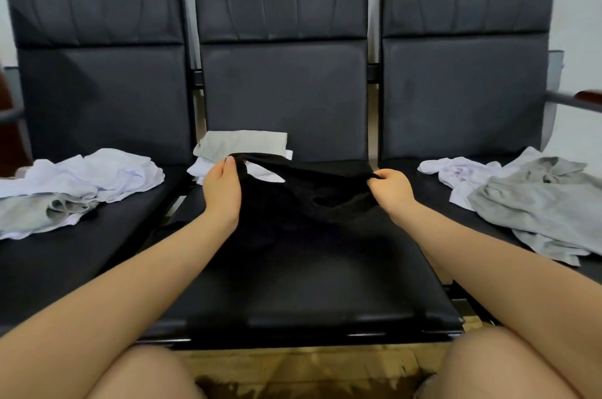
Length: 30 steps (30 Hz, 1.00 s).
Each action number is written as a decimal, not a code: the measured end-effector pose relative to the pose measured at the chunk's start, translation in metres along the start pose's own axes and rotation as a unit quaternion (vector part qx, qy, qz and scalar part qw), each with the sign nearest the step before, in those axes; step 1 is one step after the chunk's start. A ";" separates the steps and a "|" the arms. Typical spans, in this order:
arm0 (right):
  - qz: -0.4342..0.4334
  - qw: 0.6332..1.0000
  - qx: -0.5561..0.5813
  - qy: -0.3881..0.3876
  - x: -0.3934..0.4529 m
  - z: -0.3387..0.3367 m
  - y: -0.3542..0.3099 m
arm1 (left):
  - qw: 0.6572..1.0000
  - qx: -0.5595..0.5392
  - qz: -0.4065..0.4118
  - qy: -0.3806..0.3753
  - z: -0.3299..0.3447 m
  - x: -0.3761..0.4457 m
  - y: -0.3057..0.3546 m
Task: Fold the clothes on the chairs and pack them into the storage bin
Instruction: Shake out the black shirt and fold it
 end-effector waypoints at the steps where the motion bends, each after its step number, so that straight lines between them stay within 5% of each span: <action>1: -0.008 1.000 -0.008 0.002 -0.002 0.001 -0.003 | 0.999 -0.023 -0.017 0.026 -0.006 0.003 0.001; 6: 0.057 0.986 0.149 -0.052 -0.009 0.010 -0.019 | 0.984 -0.146 -0.101 0.011 -0.022 0.005 0.005; 13: 0.238 0.921 0.196 -0.240 -0.021 0.020 -0.018 | 0.982 0.009 -0.147 -0.119 -0.019 -0.013 -0.002; 21: 0.197 0.951 0.144 -0.192 -0.024 0.013 -0.008 | 0.894 0.355 -0.112 -0.249 -0.007 -0.018 -0.027; 26: 0.204 0.940 0.243 -0.121 -0.017 0.010 -0.004 | 0.814 0.554 0.077 -0.156 0.003 -0.020 -0.032; 30: 0.200 0.964 0.158 -0.071 -0.014 0.002 0.009 | 0.802 0.571 0.096 -0.149 0.004 -0.022 -0.032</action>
Point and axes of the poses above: each hand's wrist, its own x-axis towards the middle knuckle, its own z-axis out of the palm, y = z × x, the point moved 2 cm from there along x, towards the middle knuckle, and after that the axes turned 6 degrees about -z, right-handed, at the moved point
